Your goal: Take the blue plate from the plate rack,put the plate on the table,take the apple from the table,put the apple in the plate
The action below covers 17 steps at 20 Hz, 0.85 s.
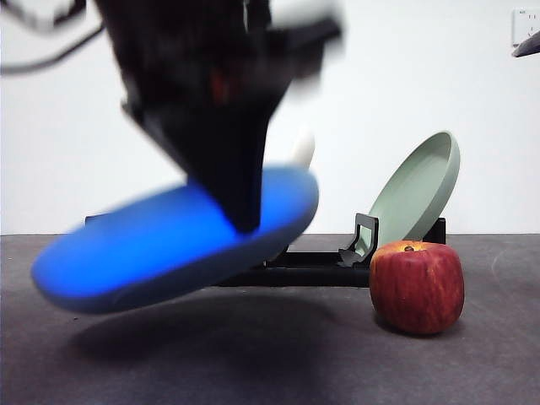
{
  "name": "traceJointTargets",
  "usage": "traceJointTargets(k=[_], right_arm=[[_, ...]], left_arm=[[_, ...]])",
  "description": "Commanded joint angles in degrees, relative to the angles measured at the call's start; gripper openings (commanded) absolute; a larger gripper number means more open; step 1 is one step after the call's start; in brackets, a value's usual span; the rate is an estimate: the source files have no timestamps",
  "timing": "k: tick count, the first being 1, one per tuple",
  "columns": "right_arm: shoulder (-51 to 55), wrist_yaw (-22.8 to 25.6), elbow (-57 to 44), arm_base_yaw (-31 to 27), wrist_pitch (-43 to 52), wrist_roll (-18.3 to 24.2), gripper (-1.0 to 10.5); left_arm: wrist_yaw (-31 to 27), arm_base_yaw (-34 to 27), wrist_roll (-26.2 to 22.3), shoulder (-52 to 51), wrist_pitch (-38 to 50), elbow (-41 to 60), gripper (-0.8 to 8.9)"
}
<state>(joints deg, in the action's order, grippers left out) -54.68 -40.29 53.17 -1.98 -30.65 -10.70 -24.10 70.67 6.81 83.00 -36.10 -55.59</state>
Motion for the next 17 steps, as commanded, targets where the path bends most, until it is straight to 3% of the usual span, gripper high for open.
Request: traceJointTargets(k=[1, 8, 12, 13, 17], right_arm=[[0.0, 0.2, 0.3, -0.1, 0.1, 0.1, 4.1], [0.0, 0.1, 0.3, 0.0, -0.2, 0.0, 4.1], [0.0, 0.1, 0.3, 0.0, -3.0, 0.8, 4.1], [0.0, 0.1, 0.3, 0.0, -3.7, 1.4, 4.1], [0.0, 0.2, 0.3, 1.7, -6.3, 3.3, 4.1]], left_arm=[[-1.3, 0.0, -4.2, 2.8, 3.0, 2.0, -0.09], [-0.8, -0.7, -8.5, 9.0, 10.0, 2.4, 0.26], [-0.7, -1.1, -8.5, 9.3, 10.6, 2.4, 3.68], [-0.8, -1.4, -8.4, 9.3, 10.6, 2.3, 4.11], [-1.3, -2.8, -8.3, 8.6, 9.9, 2.1, 4.13]])
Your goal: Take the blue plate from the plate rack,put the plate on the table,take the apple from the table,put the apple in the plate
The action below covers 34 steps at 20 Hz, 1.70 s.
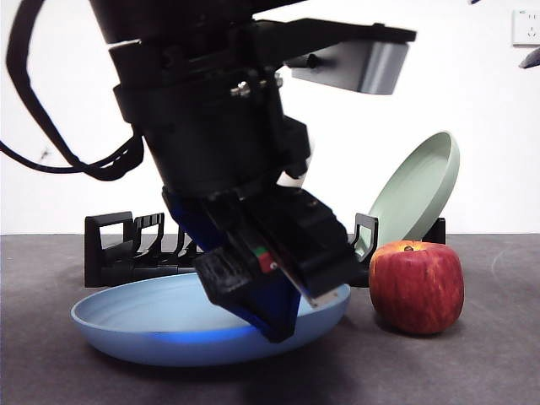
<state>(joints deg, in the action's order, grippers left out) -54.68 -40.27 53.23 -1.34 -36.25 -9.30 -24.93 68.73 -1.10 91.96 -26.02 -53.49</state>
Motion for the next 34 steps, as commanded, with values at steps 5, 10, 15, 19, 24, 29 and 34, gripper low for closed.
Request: traceJointTargets(k=[5, 10, 15, 19, 24, 29, 34], right_arm=[[0.0, 2.3, 0.2, 6.1, -2.1, 3.9, 4.2], [-0.3, 13.1, 0.2, 14.7, -2.9, 5.0, 5.3], [-3.3, 25.5, 0.2, 23.9, -4.9, 6.9, 5.4], [-11.8, 37.5, 0.2, 32.3, -4.9, 8.2, 5.4], [-25.2, 40.7, 0.2, 35.2, -0.5, 10.1, 5.4], [-33.7, 40.7, 0.2, 35.2, 3.7, 10.3, 5.3], [-35.0, 40.5, 0.2, 35.2, 2.7, 9.2, -0.2]], left_arm=[[-0.9, -2.4, 2.5, -5.5, -1.9, -1.9, 4.13], [-1.8, -4.7, 2.6, -16.1, -2.8, -5.7, 4.13], [-1.6, -7.0, 2.6, -27.0, -5.9, -12.9, 4.12], [-1.9, -8.1, 2.6, -34.5, -9.9, -21.4, 4.09], [-2.0, -8.4, 2.4, -39.1, -13.3, -26.5, 4.09], [-4.4, -8.4, 2.6, -40.1, -17.4, -26.5, 4.09], [-5.1, -8.4, 2.6, -40.0, -19.1, -26.5, 4.09]])
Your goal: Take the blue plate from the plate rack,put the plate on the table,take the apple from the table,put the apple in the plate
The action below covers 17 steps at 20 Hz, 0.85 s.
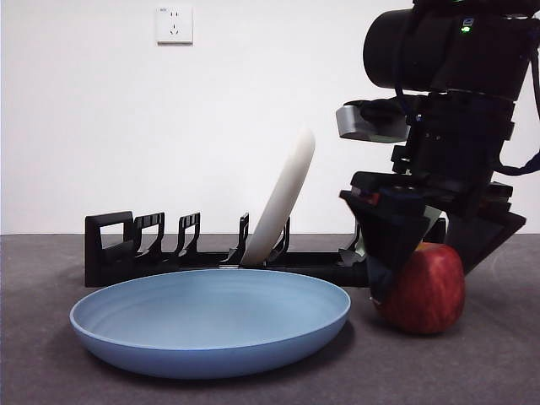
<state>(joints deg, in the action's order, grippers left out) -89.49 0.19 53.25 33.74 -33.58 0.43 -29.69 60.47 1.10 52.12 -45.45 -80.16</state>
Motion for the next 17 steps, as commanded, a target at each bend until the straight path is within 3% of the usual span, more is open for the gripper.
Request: traceJointTargets(k=[1, 8, 11, 17], right_arm=[[-0.1, 0.1, 0.2, 0.1, 0.1, -0.8, -0.1], [3.2, -4.0, 6.4, 3.8, 0.0, -3.6, -0.1], [2.7, -11.0, 11.8, 7.2, 1.3, -3.5, -0.1], [-5.0, -10.1, 17.9, 13.8, 2.8, -3.3, -0.1]], left_arm=[[-0.5, -0.2, 0.4, -0.2, 0.3, 0.2, 4.09], [-2.2, -0.2, 0.3, -0.2, -0.1, 0.2, 4.09], [-2.2, -0.2, 0.3, -0.2, -0.1, 0.2, 4.09], [-2.2, -0.2, 0.3, -0.2, -0.1, 0.2, 4.09]])
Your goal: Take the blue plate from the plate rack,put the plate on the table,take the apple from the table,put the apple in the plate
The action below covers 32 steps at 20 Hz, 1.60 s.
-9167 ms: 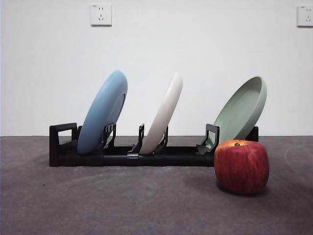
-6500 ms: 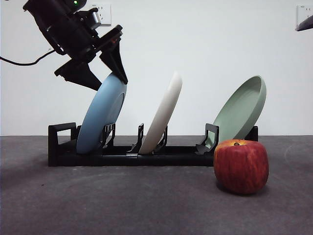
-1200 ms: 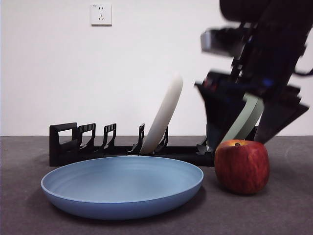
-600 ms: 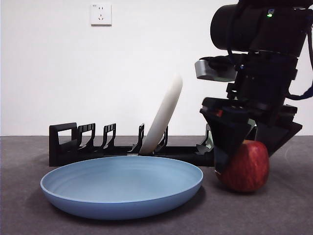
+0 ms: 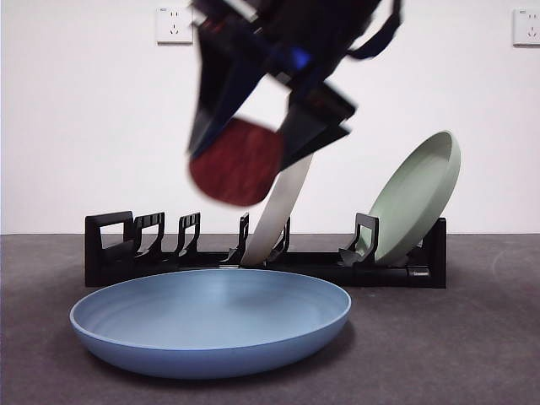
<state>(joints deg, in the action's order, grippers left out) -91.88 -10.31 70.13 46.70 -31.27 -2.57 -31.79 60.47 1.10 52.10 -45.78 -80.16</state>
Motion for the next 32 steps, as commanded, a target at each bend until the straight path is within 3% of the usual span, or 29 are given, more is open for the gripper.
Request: traceJointTargets(k=[1, 4, 12, 14, 16, 18, 24, 29, 32], right_arm=[[-4.4, 0.7, 1.7, 1.3, 1.0, -0.3, -0.1], [-8.8, 3.2, 2.3, 2.1, 1.2, 0.6, -0.1], [-13.9, 3.1, 2.3, 2.3, -0.7, 0.8, 0.2], [-13.9, 3.1, 2.3, 2.2, -0.8, 0.8, 2.1], [-13.9, 3.1, 2.3, 2.2, -1.2, 0.8, 5.2], [-13.9, 3.1, 2.3, 2.3, -1.2, 0.8, 6.6], [-12.3, 3.1, 3.3, 2.4, -1.3, 0.7, 6.6], [-2.6, 3.5, 6.0, 2.3, -5.1, 0.6, 6.6], [5.7, 8.0, 6.0, 1.7, -7.8, 1.2, 6.6]], left_arm=[[-0.1, -0.2, 0.3, -0.2, 0.2, 0.2, 4.09], [-0.1, -0.2, 0.3, -0.2, 0.1, 0.2, 4.09], [-0.1, -0.2, 0.4, -0.1, -1.5, 0.2, 4.09], [-0.1, -0.2, 0.4, -0.1, -2.3, 0.2, 4.09], [-0.1, -0.2, 0.4, -0.1, -3.0, 0.2, 4.09], [-0.1, -0.2, 0.4, -0.1, -3.9, 0.2, 4.09], [-0.1, -0.2, 0.8, -0.1, -5.1, 0.2, 4.09], [-0.5, -0.2, 0.9, 0.2, -4.9, 0.2, 4.09], [-2.6, -0.2, 1.5, 1.1, -4.9, 0.2, 4.09]])
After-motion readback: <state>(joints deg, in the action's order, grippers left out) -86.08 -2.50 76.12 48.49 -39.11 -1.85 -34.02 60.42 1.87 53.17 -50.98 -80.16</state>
